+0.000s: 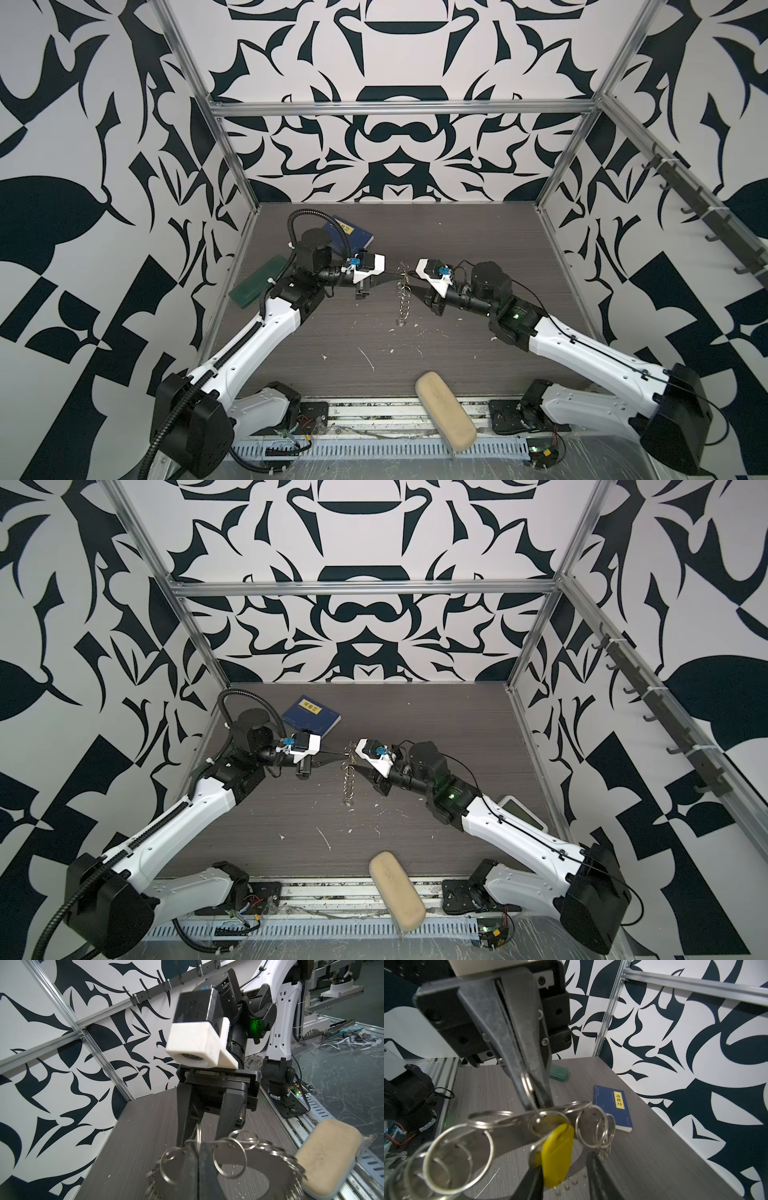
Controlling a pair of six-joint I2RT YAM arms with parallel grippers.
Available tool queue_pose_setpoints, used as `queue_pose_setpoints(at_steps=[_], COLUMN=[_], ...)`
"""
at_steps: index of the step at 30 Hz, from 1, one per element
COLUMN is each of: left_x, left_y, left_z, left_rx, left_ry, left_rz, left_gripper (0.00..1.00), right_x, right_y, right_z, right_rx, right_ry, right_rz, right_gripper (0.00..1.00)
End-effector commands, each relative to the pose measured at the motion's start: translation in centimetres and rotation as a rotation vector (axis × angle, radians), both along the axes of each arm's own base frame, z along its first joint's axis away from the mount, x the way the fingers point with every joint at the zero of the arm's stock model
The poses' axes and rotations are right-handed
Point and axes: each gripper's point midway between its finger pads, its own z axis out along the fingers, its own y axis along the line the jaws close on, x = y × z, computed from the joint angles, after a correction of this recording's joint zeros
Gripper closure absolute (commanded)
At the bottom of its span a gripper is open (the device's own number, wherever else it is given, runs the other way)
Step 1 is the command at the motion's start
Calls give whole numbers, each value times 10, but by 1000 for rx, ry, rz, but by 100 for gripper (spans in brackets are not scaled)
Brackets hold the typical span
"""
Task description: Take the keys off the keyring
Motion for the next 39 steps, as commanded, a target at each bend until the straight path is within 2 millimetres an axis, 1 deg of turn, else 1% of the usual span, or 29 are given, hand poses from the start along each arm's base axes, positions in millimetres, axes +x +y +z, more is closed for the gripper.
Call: queue_pose_setpoints(at_steps=[1,3,5,6,8,9,15,16,18,22,25,28,30,33,36,39], left_x=[-4,-3,-3,-2,-1,-1,0,0,0,5,9,15,20,34,44,46], left_y=[3,3,4,3,3,3,3,4,3,4,4,5,5,6,9,10], left_z=[11,10,10,10,10,9,10,10,10,8,7,5,4,6,4,5], left_rx=[-26,-25,-25,-24,-25,-24,-25,-25,-24,-14,-7,0,6,35,68,66], left_ry=[-33,-33,-35,-34,-35,-32,-33,-35,-33,-18,-13,-11,0,79,126,141], left_rz=[-1,4,9,11,14,15,22,25,28,59,85,116,146,225,289,313], left_gripper=[100,100,100,100,100,100,100,100,100,100,100,100,100,100,100,100], right_x=[-2,-3,-3,-4,-6,-6,-4,-4,-2,-1,-1,-3,-2,0,4,8], right_y=[5,6,5,5,7,8,12,12,11,4,-5,-15,-21,-27,-32,-36], right_z=[43,45,45,44,46,46,45,46,46,45,38,33,32,31,36,45], right_rx=[92,94,92,92,98,99,101,101,99,73,29,-15,-34,-74,-95,-117], right_ry=[-80,-79,-77,-77,-68,-65,-59,-59,-64,-80,-84,-86,-93,-102,-129,-179], right_rz=[21,26,25,26,40,43,46,44,33,0,-35,-65,-88,-117,-150,-175], right_gripper=[69,75,77,75,68,66,66,67,73,90,97,100,100,100,100,100])
